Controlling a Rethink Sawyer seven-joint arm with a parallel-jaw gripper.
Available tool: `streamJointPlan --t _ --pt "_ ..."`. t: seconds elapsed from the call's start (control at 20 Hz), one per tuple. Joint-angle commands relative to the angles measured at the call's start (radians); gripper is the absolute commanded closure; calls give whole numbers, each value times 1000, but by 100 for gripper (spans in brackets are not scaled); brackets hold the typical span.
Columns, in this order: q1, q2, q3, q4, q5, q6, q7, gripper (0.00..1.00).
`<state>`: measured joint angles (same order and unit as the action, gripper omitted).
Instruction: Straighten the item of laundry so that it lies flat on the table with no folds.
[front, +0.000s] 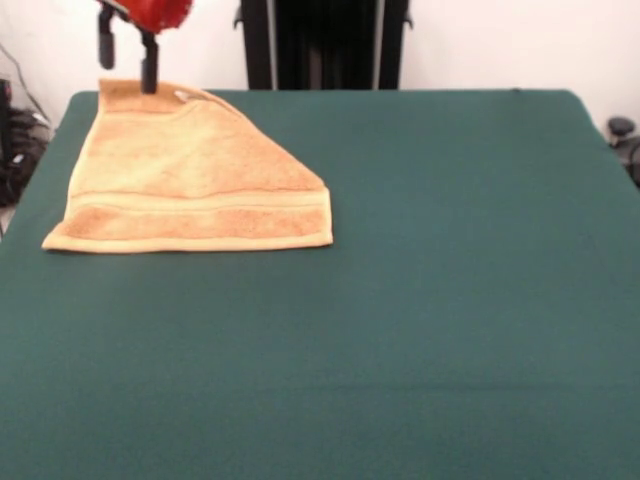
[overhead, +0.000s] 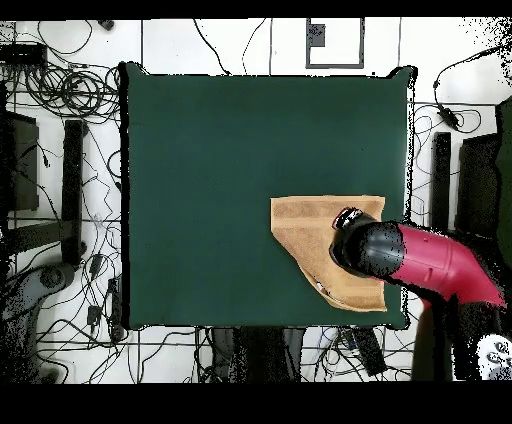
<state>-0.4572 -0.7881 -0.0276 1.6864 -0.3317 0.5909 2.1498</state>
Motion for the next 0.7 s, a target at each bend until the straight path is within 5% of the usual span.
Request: streamJointPlan --t 0.05,0.7 --pt "145 160 -89 52 95 -110 408 0" --pt "298 324 -187 8 241 -225 534 0"
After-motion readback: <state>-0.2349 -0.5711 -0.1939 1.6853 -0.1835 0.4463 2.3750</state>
